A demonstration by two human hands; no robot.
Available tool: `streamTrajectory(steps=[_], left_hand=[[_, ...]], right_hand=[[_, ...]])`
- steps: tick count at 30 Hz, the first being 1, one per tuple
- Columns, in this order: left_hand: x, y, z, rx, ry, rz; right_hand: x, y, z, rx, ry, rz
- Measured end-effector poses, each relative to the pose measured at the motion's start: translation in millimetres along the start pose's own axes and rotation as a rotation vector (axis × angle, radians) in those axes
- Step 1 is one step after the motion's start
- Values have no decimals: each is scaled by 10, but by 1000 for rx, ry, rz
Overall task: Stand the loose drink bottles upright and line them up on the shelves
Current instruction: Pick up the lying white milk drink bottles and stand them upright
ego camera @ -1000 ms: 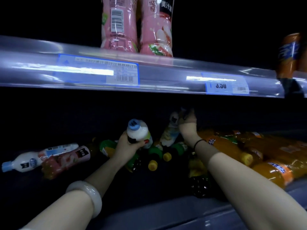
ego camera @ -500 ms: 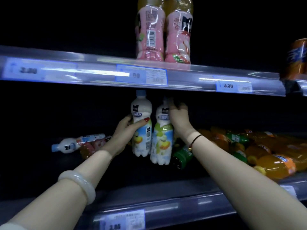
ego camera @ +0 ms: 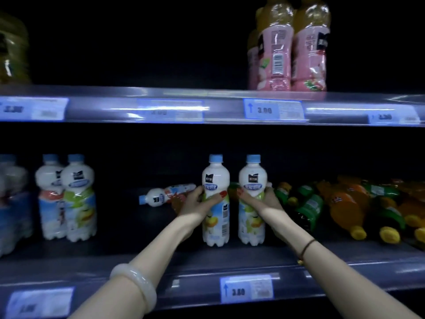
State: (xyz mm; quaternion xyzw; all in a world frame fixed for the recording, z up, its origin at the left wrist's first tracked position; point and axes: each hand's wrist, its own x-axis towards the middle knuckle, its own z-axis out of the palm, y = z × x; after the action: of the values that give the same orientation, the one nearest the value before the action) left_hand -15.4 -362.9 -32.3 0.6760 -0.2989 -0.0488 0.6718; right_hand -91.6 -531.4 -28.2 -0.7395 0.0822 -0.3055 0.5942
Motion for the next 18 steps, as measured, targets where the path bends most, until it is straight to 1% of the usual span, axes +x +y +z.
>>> streamTrajectory(steps=[1,4,7,10,14,18], left_hand=[[-42,-1,-41,-1,2,0],[-207,77,-154,8,16,25],[-369,82,-364,19,108,37],[-561,106,-700,62,211,41],[-801,167,-1228,240,314,102],[-973,141,-1806,204,357,137]], right_hand=[[-53,60,21,43,-21,32],[-146,41,183,168,-136,33],[-276,-50,507,231,-228,21],[-410,-99,899,238,-241,-1],[-591,-219,1459,224,-279,-20],[-744,-322,2118,226,-266,-32]])
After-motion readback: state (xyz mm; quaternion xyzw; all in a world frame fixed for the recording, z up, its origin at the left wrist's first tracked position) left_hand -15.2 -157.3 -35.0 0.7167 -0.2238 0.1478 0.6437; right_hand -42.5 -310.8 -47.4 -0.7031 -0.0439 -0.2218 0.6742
